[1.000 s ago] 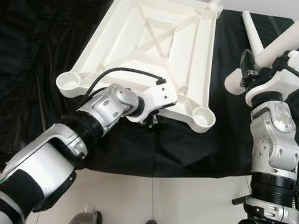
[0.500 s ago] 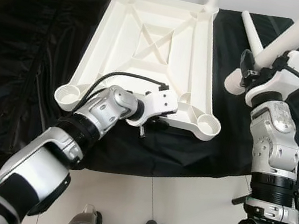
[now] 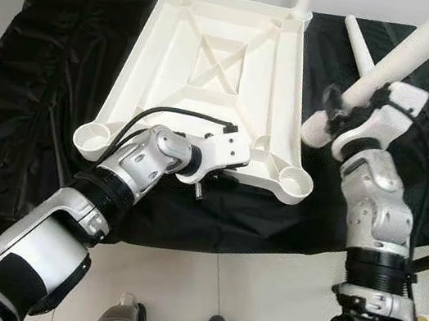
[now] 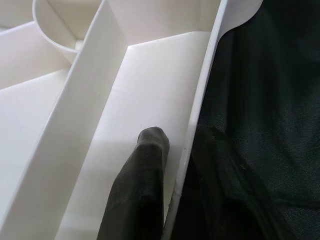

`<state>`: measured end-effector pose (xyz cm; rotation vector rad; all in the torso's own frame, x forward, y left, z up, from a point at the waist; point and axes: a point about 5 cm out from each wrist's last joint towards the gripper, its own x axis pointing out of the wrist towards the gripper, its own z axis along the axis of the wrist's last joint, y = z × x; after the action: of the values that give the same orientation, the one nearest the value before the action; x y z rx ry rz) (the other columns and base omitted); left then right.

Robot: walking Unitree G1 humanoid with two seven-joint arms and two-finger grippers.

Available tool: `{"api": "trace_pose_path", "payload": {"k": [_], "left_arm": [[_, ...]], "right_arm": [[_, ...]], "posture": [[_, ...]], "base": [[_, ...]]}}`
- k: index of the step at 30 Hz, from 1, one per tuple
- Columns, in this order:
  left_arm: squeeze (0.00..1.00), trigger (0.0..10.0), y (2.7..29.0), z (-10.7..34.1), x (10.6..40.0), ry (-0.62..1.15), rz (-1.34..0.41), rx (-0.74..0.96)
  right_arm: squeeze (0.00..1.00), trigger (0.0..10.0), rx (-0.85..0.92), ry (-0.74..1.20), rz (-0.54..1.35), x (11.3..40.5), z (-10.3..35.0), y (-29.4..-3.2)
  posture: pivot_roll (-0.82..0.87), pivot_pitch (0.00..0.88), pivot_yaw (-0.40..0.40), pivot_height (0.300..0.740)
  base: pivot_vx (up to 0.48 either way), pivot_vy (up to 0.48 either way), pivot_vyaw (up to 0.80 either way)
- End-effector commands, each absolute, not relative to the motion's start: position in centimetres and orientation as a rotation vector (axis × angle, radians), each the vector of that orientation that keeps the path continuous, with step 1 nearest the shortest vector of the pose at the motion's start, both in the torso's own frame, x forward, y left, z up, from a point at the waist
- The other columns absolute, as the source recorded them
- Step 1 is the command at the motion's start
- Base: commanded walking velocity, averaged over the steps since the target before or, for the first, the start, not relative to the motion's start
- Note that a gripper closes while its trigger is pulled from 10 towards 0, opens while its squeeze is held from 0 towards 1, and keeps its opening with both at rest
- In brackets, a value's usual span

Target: Building children table

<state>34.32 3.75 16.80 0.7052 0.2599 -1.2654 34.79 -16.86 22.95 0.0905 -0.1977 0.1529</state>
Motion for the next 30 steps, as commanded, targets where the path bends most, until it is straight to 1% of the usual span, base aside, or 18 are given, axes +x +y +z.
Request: {"api": "trace_pose_path", "payload": {"k": [1,5,6,7,10,14,18,22,23,26,30], "left_arm": [[0.00,10.0,4.2,15.8,34.1,0.311,-1.302,0.703],[0.00,10.0,4.2,16.0,34.4,0.298,-1.286,0.708],[0.00,10.0,4.1,16.2,34.6,0.290,-1.270,0.698],[0.00,10.0,4.0,16.5,35.0,0.279,-1.242,0.679],[0.00,10.0,3.9,16.8,35.4,0.266,-1.212,0.659],[0.00,10.0,3.8,17.3,35.9,0.252,-1.171,0.641],[0.00,10.0,3.9,17.6,36.3,0.243,-1.147,0.622],[0.00,10.0,4.0,17.9,36.6,0.236,-1.128,0.606],[0.00,10.0,4.1,18.0,36.8,0.235,-1.119,0.601],[0.00,10.0,4.2,18.0,36.9,0.237,-1.114,0.600],[0.00,10.0,4.3,18.0,36.9,0.240,-1.115,0.599]], "right_arm": [[0.00,10.0,0.080,-0.205,0.208,34.4,23.2,-16.2],[0.00,10.0,0.065,-0.201,0.255,34.1,23.3,-15.9],[0.00,10.0,0.039,-0.201,0.305,33.8,23.4,-15.6],[0.00,10.0,-0.024,-0.204,0.390,33.2,23.5,-14.9],[0.00,10.0,-0.073,-0.209,0.447,32.6,23.4,-14.5],[0.00,10.0,-0.076,-0.184,0.475,32.2,23.1,-14.4],[0.00,10.0,-0.079,-0.170,0.486,31.8,22.9,-14.5],[0.00,10.0,-0.074,-0.154,0.469,31.1,22.7,-15.3],[0.00,10.0,-0.070,-0.143,0.441,30.8,22.4,-15.9],[0.00,10.0,-0.050,-0.140,0.406,30.5,22.1,-16.5],[0.00,10.0,-0.023,-0.138,0.381,30.3,22.0,-16.8]], "posture": [[0.02,0.086,0.008,0.740],[0.02,0.087,0.006,0.740],[0.02,0.085,0.003,0.740],[0.01,0.083,0.003,0.740],[0.01,0.083,-0.001,0.740],[0.02,0.079,-0.009,0.740],[0.02,0.077,-0.010,0.740],[0.01,0.078,-0.009,0.740],[0.01,0.077,-0.009,0.740],[0.01,0.077,-0.007,0.740],[0.01,0.078,-0.008,0.740]], "base": [[0.000,0.000,0.00],[0.000,0.000,0.00],[0.000,0.000,0.00],[0.000,0.000,0.00],[0.000,0.000,0.00],[0.000,0.000,0.00],[0.000,0.000,0.00],[0.000,0.000,0.00],[0.000,0.000,0.00],[0.000,0.000,0.00],[0.000,0.000,0.00]]}}
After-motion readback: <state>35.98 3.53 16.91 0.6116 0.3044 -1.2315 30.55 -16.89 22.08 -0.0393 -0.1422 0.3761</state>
